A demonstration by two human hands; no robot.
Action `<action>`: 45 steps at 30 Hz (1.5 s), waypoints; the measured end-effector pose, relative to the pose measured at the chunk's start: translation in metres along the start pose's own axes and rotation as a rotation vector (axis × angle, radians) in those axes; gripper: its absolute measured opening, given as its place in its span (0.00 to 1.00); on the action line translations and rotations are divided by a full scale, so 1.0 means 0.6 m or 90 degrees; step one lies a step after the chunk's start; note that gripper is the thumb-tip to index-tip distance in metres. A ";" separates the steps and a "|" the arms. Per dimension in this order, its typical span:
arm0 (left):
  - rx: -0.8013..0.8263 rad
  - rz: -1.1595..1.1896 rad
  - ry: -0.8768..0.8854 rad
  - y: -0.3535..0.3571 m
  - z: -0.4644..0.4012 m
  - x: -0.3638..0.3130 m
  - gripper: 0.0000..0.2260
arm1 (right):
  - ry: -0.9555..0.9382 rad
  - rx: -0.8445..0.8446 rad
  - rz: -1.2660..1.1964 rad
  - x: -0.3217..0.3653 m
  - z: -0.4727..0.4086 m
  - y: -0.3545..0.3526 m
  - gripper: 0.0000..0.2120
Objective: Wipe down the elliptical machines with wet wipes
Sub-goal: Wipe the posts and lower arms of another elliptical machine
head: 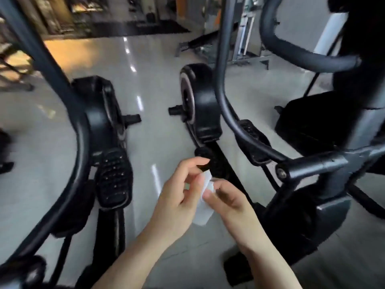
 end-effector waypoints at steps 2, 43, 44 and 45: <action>-0.064 0.009 -0.049 -0.034 0.014 0.006 0.16 | -0.023 0.065 -0.028 0.004 -0.032 0.035 0.06; -0.675 -0.575 -0.306 -0.394 0.352 0.186 0.21 | -0.685 0.591 0.553 -0.144 -0.062 0.557 0.17; -0.634 -0.593 -0.313 -0.395 0.356 0.190 0.23 | -0.720 0.584 0.602 -0.140 -0.077 0.548 0.17; -0.601 -0.610 -0.313 -0.396 0.359 0.192 0.24 | -0.749 0.560 0.650 -0.135 -0.101 0.536 0.17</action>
Point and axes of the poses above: each hand's wrist, its own z-axis away from the middle knuckle, its own y-axis out of the palm, x = y × z, the point moved 4 cm from there along -z, towards the middle knuckle, and after that the axes turned 2 degrees about -y, right-handed, at the moved point
